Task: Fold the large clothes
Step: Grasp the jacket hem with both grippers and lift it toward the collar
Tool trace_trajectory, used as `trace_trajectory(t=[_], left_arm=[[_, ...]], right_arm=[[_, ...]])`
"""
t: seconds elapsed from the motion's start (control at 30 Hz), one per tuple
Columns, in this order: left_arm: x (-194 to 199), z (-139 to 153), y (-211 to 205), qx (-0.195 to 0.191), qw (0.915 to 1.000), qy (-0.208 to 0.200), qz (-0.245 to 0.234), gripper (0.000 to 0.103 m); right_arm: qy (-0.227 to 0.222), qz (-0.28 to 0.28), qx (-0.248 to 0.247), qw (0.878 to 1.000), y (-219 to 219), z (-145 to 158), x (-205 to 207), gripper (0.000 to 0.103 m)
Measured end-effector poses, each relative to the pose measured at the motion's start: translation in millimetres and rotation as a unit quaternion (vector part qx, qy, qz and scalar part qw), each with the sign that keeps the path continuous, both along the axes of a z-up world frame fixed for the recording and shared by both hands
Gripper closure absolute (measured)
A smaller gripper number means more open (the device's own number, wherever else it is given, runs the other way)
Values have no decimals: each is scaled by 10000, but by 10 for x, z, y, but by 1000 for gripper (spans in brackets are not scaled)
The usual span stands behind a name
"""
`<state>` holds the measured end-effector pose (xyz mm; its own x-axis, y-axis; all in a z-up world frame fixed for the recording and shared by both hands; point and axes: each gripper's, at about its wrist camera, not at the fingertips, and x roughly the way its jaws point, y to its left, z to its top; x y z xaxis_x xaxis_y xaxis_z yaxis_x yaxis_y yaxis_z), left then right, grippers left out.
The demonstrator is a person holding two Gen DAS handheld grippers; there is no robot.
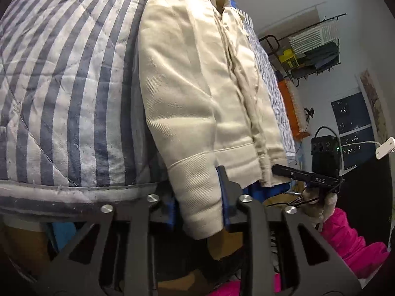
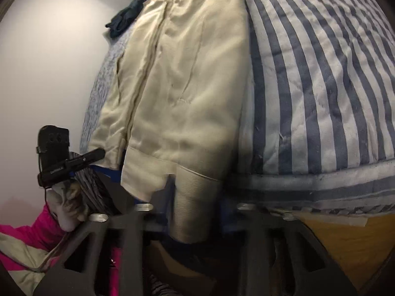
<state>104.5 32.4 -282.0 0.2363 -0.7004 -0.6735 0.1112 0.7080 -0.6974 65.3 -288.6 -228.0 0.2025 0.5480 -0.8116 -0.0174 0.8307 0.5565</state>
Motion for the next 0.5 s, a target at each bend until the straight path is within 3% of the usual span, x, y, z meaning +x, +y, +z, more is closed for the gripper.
trace_trajectory(t=[0.27,0.5], left_arm=[[94,406,-2,-488,9984,-261,129,86],[469,840,13,-769,9941,-692,317,86]], right_arm=[[-435,-445,881,9942,-35,387,15,87],[-916,-742,1164,9862,-27,797,356,87]])
